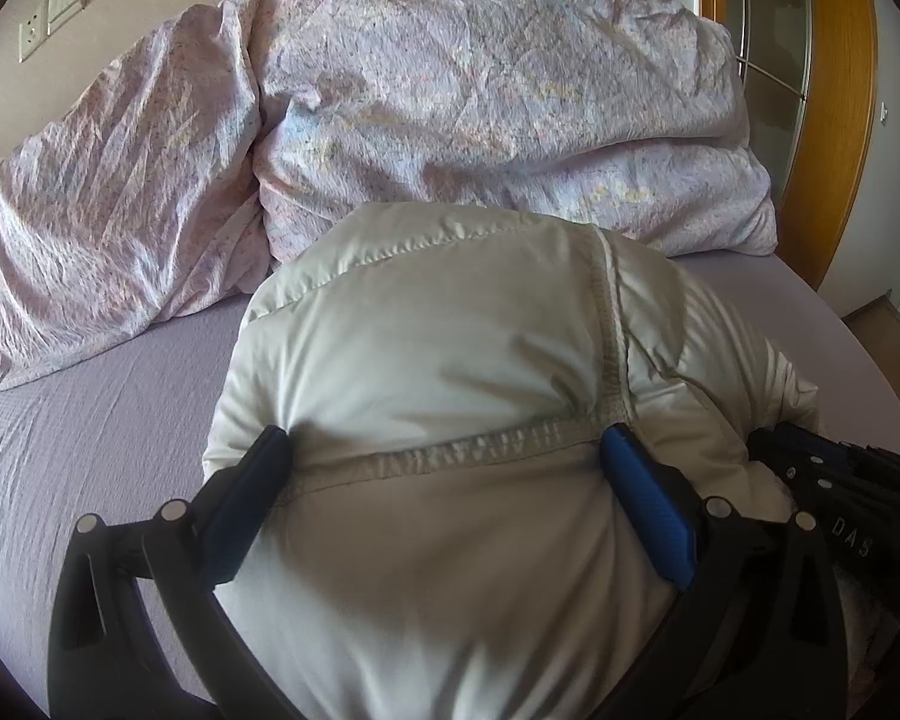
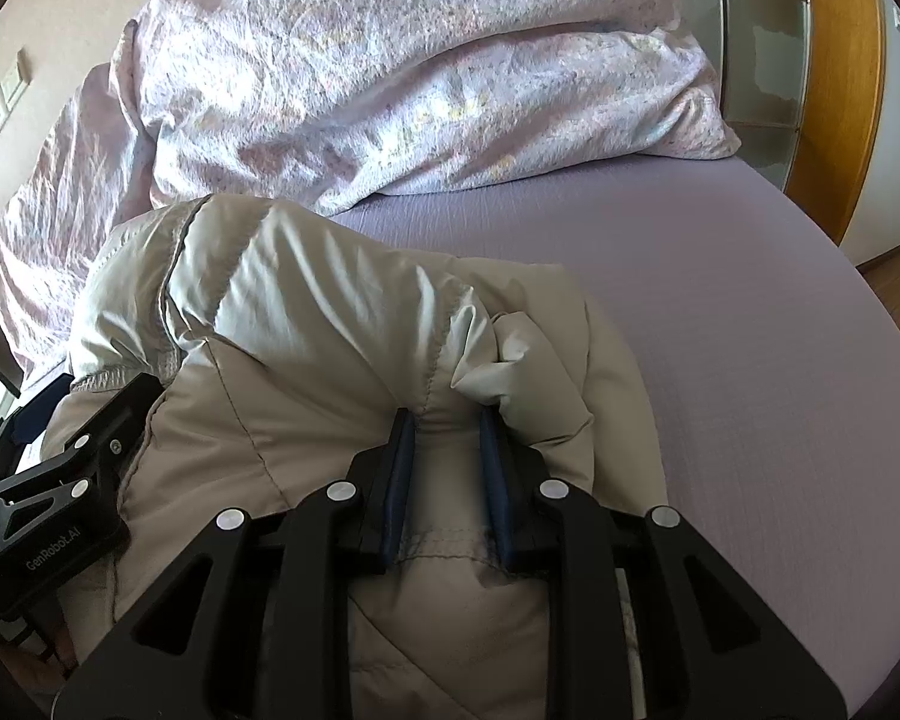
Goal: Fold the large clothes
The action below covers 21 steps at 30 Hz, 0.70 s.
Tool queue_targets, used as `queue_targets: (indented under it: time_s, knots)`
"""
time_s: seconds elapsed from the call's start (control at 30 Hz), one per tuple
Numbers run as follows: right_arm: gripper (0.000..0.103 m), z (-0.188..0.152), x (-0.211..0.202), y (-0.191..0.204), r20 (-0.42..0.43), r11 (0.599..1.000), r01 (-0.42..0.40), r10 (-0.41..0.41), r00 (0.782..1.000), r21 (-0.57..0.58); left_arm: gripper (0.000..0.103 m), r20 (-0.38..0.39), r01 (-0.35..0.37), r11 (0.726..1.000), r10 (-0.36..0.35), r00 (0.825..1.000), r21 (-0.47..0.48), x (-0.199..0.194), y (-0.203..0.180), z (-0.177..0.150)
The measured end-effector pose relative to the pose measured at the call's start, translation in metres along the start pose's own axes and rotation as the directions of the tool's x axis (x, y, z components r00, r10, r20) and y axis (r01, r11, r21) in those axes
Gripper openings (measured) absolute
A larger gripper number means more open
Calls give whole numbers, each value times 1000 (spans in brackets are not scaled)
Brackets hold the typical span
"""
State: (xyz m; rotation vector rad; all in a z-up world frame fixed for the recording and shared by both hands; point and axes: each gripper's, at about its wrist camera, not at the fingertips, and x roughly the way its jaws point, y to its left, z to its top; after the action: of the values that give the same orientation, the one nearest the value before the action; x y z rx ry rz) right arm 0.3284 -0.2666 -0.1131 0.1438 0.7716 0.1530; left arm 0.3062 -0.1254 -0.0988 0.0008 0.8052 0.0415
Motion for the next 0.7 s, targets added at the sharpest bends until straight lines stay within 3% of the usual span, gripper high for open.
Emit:
queue_targets:
  time_s: [0.1,0.2,0.23,0.27,0.33,0.57,0.7]
  knots:
    - [27,8,-5,-3,-45,1000,-24,24,999,5,101,-22,9,1000,-9,1000,8,-8,2,4]
    - [44,12,-18,-4,-52,999,-52,51,997,-4,101,-36,9,1000,-9,999,12,-19,7,9]
    - [58,13,-24,-4,-45,998,-61,60,997,-8,101,-42,15,1000,-15,999,7,-25,11,10]
    - [78,13,-30,-4,-37,998,-59,59,998,-14,101,-47,19,1000,-19,999,4,-28,14,11]
    - [93,13,-42,-5,-13,998,-52,52,999,-29,101,-57,33,999,-33,998,-4,-37,23,13]
    - [97,12,-40,-38,-119,986,-149,158,980,77,101,-113,40,999,-44,993,-34,-52,58,14]
    - [98,7,-23,-58,-212,947,-235,282,936,220,101,-146,49,997,-57,988,-60,-53,72,11]
